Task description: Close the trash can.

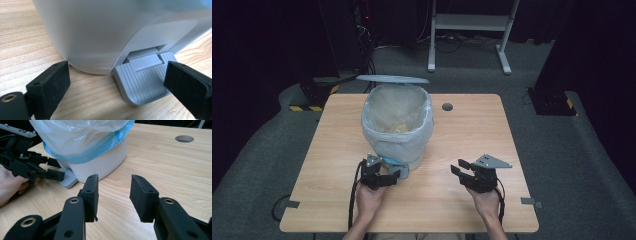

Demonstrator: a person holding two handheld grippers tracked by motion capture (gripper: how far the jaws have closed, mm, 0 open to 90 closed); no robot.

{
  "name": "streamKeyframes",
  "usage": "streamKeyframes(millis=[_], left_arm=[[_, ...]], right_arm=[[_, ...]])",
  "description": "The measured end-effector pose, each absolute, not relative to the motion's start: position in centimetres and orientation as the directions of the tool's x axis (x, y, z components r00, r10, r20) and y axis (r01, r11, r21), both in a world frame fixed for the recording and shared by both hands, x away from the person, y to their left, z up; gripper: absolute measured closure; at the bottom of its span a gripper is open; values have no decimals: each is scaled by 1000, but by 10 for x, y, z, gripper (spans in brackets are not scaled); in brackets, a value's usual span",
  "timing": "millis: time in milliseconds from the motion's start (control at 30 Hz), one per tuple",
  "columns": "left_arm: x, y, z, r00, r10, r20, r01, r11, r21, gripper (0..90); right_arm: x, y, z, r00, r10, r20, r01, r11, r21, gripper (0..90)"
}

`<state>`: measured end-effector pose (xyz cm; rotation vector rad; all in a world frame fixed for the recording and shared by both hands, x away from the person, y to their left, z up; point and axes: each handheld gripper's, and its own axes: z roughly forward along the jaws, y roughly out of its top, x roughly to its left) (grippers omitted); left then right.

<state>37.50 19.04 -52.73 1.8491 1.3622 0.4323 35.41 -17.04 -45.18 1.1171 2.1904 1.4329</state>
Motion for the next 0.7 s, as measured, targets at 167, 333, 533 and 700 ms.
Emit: streamKeyframes(millis=[167, 333, 533, 700], left_arm=[[375, 190, -527, 367, 914, -172, 648, -118, 753, 68], [375, 190, -527, 366, 914, -172, 648, -117, 753, 69], [375, 190, -527, 367, 914, -173, 648, -117, 753, 69], [375, 190, -527, 367, 914, -173, 648, -118, 753, 69]], right_arm=[[355, -170, -455, -654, 740, 159, 449, 210, 869, 585], [356, -169, -459, -651, 743, 156, 453, 215, 865, 585], [358, -168, -464, -645, 747, 158, 465, 221, 857, 585], [360, -167, -469, -638, 753, 161, 478, 223, 850, 586]])
